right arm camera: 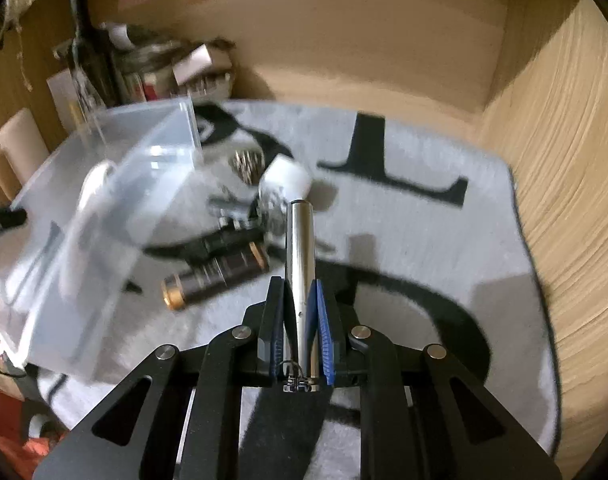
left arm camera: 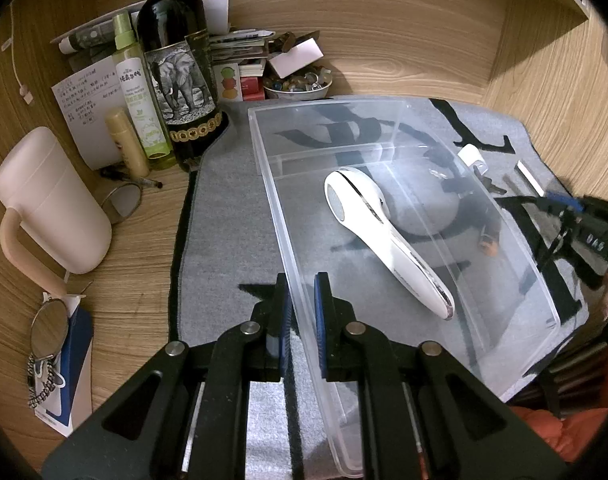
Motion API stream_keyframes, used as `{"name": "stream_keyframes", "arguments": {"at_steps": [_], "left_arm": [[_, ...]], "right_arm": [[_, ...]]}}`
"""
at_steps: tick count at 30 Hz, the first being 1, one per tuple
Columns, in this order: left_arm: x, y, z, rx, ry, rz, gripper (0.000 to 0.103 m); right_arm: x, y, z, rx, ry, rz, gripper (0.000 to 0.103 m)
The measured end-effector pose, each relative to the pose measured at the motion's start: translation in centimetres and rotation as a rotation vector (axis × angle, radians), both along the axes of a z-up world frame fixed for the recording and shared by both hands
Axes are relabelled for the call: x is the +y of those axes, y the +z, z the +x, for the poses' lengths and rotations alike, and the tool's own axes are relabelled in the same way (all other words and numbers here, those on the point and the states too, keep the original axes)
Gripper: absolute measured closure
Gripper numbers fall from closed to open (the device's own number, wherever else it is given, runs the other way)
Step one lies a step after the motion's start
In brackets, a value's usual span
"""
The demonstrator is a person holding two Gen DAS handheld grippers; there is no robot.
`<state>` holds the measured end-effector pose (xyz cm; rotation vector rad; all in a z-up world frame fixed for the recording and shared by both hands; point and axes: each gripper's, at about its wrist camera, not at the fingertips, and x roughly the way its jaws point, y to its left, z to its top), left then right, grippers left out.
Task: Organize rigid objects
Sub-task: 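Carry the silver cylinder with the right gripper and release it in the box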
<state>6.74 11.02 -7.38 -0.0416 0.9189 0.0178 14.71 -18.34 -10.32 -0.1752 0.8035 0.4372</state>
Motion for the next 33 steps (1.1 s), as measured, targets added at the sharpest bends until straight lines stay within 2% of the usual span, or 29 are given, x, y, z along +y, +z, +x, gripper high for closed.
{"name": "stream_keyframes", "arguments": {"at_steps": [10, 19, 26, 33], "left_arm": [[0.1, 0.0, 0.0, -0.001, 0.001, 0.002, 0.092], [0.1, 0.1, 0.0, 0.000, -0.001, 0.003, 0.092], [-0.3, 0.2, 0.1, 0.001, -0.001, 0.006, 0.092], [-0.5, 0.2, 0.2, 0.000, -0.001, 0.005, 0.092]], "right_arm": [[2.6, 6.3, -0.7, -0.168, 0.086, 0.074, 0.089], [6.7, 9.8, -1.6, -0.262, 0.195, 0.118, 0.089], [9.8, 10.4, -1.9, -0.275, 0.273, 0.141, 0.089], [12.4, 9.6, -1.7, -0.238, 0.328, 0.124, 0.089]]}}
